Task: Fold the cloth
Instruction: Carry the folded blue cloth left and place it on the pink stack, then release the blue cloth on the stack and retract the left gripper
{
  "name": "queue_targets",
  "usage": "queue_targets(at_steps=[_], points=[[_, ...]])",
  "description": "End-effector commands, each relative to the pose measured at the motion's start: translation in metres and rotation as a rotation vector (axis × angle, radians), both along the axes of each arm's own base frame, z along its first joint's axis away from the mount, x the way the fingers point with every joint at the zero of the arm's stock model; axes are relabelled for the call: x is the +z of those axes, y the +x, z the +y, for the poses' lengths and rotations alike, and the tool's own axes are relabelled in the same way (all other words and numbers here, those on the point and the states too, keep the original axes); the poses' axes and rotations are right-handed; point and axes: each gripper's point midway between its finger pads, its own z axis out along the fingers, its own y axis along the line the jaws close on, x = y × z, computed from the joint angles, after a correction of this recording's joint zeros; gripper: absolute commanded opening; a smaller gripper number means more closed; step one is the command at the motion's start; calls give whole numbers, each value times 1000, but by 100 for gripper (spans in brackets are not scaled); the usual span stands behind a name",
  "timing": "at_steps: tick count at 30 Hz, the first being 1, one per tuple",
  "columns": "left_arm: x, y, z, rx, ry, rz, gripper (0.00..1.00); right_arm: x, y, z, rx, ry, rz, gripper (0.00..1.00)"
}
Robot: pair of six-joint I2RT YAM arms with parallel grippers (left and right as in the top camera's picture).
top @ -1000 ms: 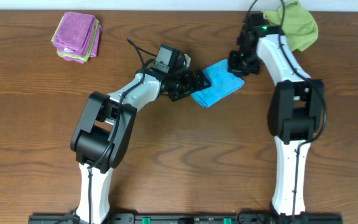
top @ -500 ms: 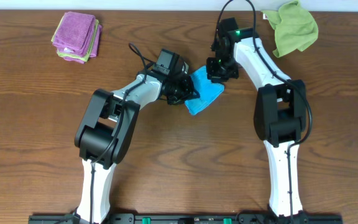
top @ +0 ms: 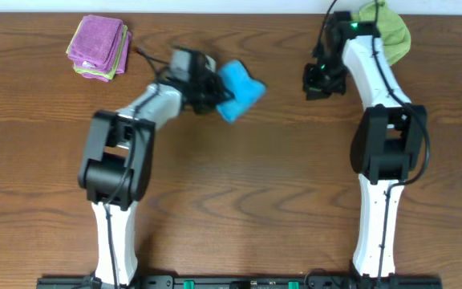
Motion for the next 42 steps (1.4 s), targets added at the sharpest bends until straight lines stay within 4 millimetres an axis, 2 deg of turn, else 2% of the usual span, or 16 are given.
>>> queue_targets(at_steps=[1, 4, 6, 7, 9, 11, 15, 17, 21, 24, 27, 31, 39, 42], points=[[104, 49, 30, 46, -64, -239, 6, 13, 7, -7, 24, -20, -40, 2], [167, 78, 64, 105, -76, -385, 6, 17, 10, -7, 31, -22, -53, 1], [196, 90, 84, 139, -77, -451, 6, 18, 10, -7, 31, -22, -53, 2], [214, 97, 100, 167, -74, -493, 6, 18, 9, -7, 31, -22, -52, 2], [230, 106, 128, 221, -60, -532, 6, 18, 8, -7, 31, -22, -46, 1], [235, 113, 162, 296, -39, -540, 6, 19, 6, -7, 32, -22, -41, 1], [216, 115, 238, 456, 26, -469, 6, 27, 6, -7, 40, -21, -55, 2], [212, 114, 264, 506, 45, -452, 6, 31, 7, -7, 39, -21, -66, 1], [200, 110, 297, 582, 80, -410, 6, 34, 9, -6, 40, -20, -78, 2], [178, 115, 303, 606, 34, -348, 6, 34, 9, -4, 45, -20, -81, 2], [156, 121, 294, 563, -36, -315, 6, 34, 10, 0, 52, -19, -87, 1], [127, 126, 298, 581, -22, -269, 6, 34, 9, 3, 58, -19, -85, 2], [86, 128, 313, 625, 5, -199, 6, 34, 7, 9, 71, -19, -79, 1], [81, 128, 316, 618, 17, -201, 6, 34, 6, 11, 75, -19, -78, 1]])
